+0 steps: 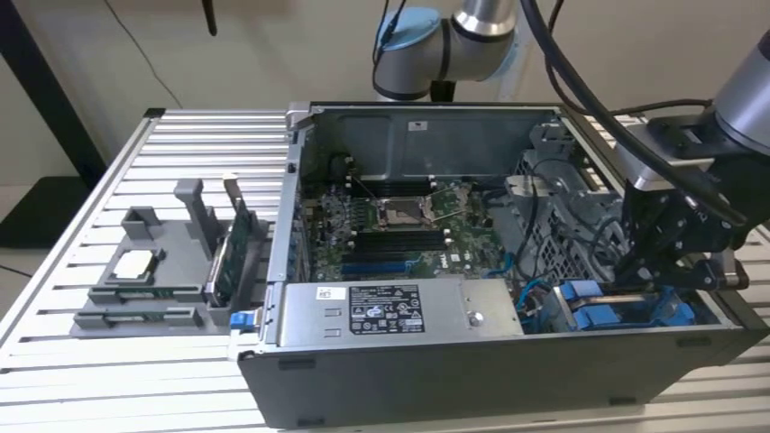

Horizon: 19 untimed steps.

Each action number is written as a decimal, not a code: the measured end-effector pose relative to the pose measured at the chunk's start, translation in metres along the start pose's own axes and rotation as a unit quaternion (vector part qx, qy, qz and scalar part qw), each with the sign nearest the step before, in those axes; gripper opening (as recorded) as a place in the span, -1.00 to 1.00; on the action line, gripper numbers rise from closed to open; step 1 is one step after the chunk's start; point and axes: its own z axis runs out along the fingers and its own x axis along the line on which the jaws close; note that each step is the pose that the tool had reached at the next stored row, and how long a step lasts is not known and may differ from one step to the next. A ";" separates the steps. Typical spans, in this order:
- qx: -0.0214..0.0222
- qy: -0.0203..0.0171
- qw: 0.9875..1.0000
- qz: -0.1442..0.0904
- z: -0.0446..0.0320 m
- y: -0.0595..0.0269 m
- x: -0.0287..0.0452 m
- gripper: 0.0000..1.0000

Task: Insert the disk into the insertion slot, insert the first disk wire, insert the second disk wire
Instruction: 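Insert the second disk wire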

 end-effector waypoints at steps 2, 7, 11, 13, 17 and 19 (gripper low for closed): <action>0.001 0.001 1.000 0.000 0.0025 0.0000 0.0003 -0.68; 0.001 -0.001 1.000 0.000 0.0003 0.0000 0.0001 -0.65; 0.001 0.000 1.000 0.000 -0.0156 0.0002 -0.0014 -0.52; 0.001 0.000 1.000 0.000 -0.0222 0.0003 -0.0020 -0.52; 0.001 0.000 1.000 0.000 -0.0302 0.0002 -0.0027 -0.52; 0.001 -0.001 1.000 0.000 -0.0302 0.0002 -0.0027 -0.52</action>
